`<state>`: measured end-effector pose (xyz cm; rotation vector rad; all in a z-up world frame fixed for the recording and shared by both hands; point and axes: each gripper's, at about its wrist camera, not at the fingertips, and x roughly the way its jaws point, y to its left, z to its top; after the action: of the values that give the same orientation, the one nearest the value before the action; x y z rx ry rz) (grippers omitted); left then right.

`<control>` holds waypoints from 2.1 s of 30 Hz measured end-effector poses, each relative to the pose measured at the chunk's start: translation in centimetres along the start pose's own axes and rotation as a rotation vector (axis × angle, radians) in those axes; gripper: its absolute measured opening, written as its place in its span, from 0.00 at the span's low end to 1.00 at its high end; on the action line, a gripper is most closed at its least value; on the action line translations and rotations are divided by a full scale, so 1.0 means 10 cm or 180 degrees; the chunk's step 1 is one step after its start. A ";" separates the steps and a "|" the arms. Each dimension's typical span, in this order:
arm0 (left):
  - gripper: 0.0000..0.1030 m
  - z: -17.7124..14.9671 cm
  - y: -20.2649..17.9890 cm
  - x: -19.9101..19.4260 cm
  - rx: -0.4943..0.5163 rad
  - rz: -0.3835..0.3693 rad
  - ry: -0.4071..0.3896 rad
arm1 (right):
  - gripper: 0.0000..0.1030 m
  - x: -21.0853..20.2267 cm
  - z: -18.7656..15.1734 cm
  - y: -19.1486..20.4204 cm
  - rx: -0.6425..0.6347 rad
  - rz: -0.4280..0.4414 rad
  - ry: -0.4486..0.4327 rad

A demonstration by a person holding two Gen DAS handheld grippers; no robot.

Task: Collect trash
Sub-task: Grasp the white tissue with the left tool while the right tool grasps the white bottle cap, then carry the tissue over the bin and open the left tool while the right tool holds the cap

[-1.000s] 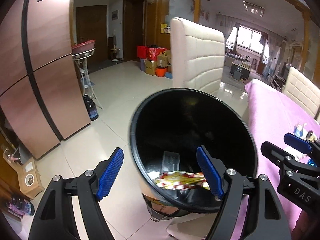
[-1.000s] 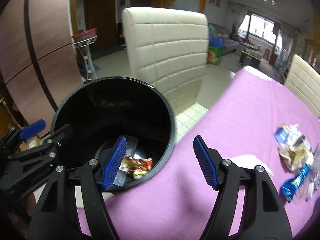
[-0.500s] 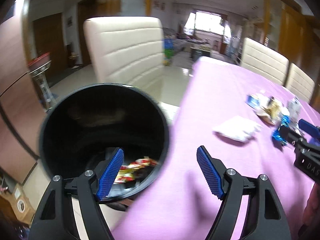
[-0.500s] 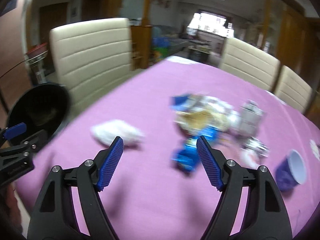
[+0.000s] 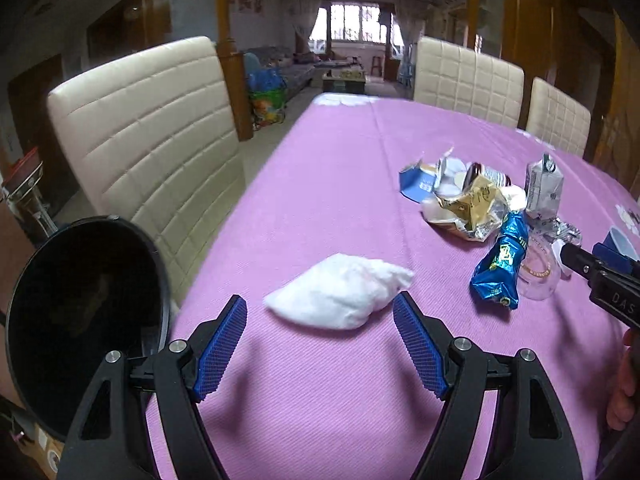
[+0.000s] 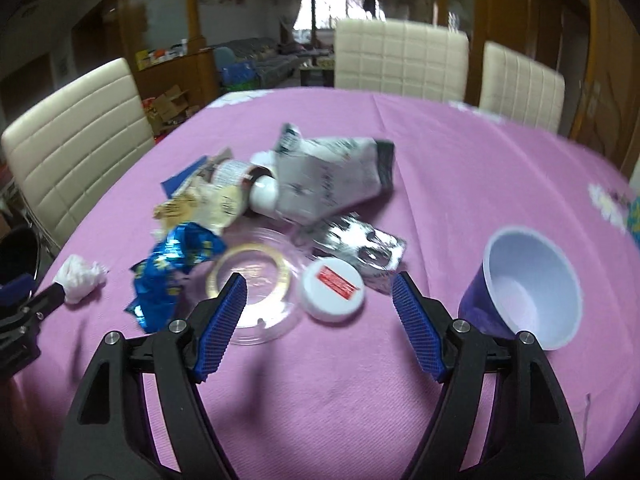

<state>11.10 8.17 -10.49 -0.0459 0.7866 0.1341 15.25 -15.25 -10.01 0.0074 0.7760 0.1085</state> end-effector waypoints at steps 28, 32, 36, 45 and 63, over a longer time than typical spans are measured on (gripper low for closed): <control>0.21 0.06 0.00 0.05 -0.0215 -0.0295 -0.0037 | 0.40 -0.31 -0.15 0.32 -0.0411 -0.0054 -0.0453; 0.21 0.03 -0.02 -0.04 -0.0133 -0.0239 -0.0119 | 0.40 -0.46 -0.22 0.53 -0.0730 -0.0163 -0.0725; 0.21 0.00 -0.03 -0.15 -0.0041 -0.0136 -0.0217 | 0.40 -0.47 -0.23 0.60 -0.0783 -0.0021 -0.0657; 0.21 -0.13 -0.07 -0.46 0.0224 0.0128 -0.0683 | 0.40 -0.51 -0.26 0.62 -0.0742 -0.0090 -0.0725; 0.21 -0.17 0.14 -0.61 0.0095 0.0280 -0.0822 | 0.40 -0.65 -0.36 0.98 -0.0921 0.0066 -0.0901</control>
<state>5.45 8.78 -7.32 0.0341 0.5328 0.2074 7.26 -6.25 -7.57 -0.2391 0.4723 0.2336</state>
